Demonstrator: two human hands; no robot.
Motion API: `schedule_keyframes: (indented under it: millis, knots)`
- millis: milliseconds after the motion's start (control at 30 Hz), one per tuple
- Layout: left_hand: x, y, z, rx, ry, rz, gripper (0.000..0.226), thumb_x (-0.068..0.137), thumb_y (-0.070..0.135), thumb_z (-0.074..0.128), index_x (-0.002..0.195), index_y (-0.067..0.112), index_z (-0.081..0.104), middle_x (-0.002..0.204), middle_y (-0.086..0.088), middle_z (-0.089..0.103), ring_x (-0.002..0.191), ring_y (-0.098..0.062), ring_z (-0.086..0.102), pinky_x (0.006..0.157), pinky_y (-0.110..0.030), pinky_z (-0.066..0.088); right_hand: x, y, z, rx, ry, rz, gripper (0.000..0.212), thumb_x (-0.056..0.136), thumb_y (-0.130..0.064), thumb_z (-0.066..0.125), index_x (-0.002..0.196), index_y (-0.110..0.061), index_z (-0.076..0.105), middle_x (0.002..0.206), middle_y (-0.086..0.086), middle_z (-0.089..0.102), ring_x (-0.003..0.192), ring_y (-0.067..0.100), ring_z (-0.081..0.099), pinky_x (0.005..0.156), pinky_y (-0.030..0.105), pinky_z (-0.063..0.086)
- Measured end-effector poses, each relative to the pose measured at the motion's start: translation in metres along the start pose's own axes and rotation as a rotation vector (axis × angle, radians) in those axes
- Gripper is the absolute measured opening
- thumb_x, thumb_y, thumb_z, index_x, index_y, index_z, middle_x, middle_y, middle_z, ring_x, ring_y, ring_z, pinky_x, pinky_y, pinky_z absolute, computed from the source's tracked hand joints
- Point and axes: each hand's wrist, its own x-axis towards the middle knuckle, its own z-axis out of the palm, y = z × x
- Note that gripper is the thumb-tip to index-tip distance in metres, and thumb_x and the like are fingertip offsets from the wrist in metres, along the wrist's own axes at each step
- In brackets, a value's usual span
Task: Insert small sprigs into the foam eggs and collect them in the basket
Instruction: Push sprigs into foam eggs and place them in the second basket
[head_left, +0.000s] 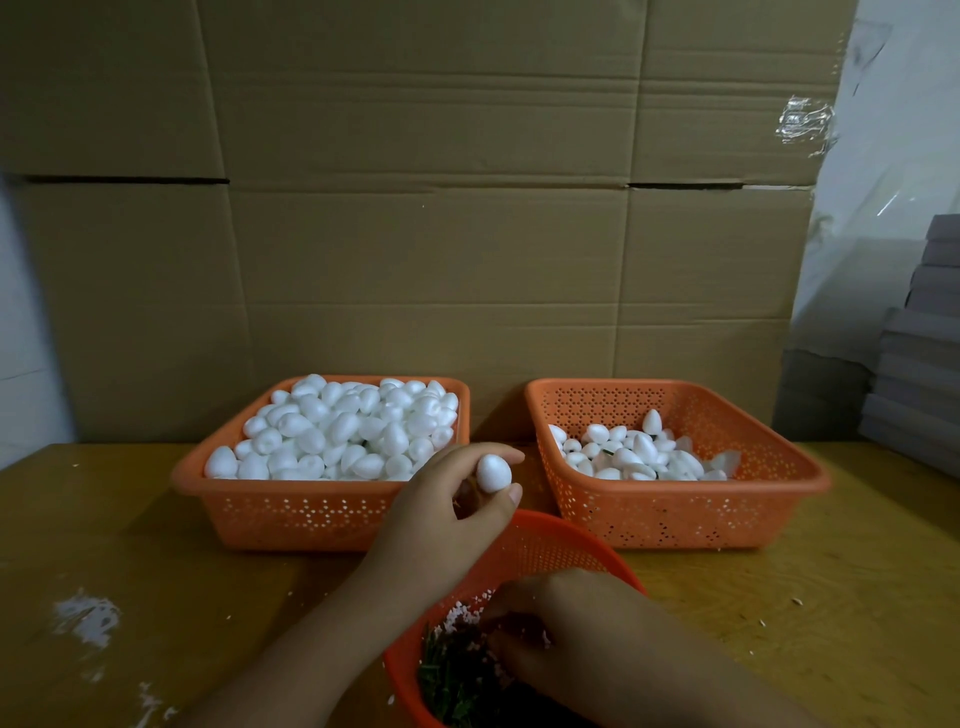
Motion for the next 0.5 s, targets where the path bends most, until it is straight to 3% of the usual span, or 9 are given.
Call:
schedule_keyframes:
  millis: [133,300,400,500]
  knots:
    - [0.0001,0.0007,-0.0001,0.032,0.038,0.009,0.028,0.087,0.016,0.070,0.104,0.038,0.069,0.098,0.021,0.064,0.091,-0.007,0.064,0.078,-0.015,0.049,-0.0003,-0.0008,-0.0007,-0.009,-0.005,0.000,0.034,0.088,-0.039,0.052,0.121,-0.046,0.058,0.111,-0.018,0.068,0.099,-0.001,0.060,0.085,0.017,0.047]
    - [-0.0007,-0.0002,0.0000,0.084,0.076,0.028,0.018,0.084,0.021,0.074,0.097,0.032,0.071,0.079,0.024,0.055,0.071,-0.001,0.052,0.066,-0.011,0.041,-0.0010,-0.0013,-0.0010,-0.009,-0.017,0.008,0.034,0.088,-0.039,0.052,0.120,-0.045,0.059,0.110,-0.017,0.069,0.097,0.000,0.062,0.085,0.018,0.048]
    - [0.0002,-0.0005,0.0007,0.087,0.091,0.025,0.007,0.084,0.033,0.074,0.090,0.030,0.072,0.075,0.021,0.057,0.070,-0.001,0.053,0.064,-0.013,0.042,-0.0010,-0.0008,-0.0013,-0.012,-0.009,0.007,0.033,0.088,-0.038,0.052,0.120,-0.044,0.059,0.110,-0.017,0.069,0.097,-0.001,0.061,0.083,0.016,0.048]
    - [0.0002,-0.0009,-0.0002,0.065,0.080,-0.020,0.036,0.081,0.061,0.062,0.078,0.026,0.069,0.069,0.011,0.063,0.067,-0.003,0.059,0.063,-0.020,0.047,-0.0003,-0.0005,-0.0021,-0.018,-0.024,0.004,0.034,0.089,-0.039,0.052,0.122,-0.044,0.058,0.112,-0.018,0.068,0.098,-0.001,0.060,0.085,0.016,0.048]
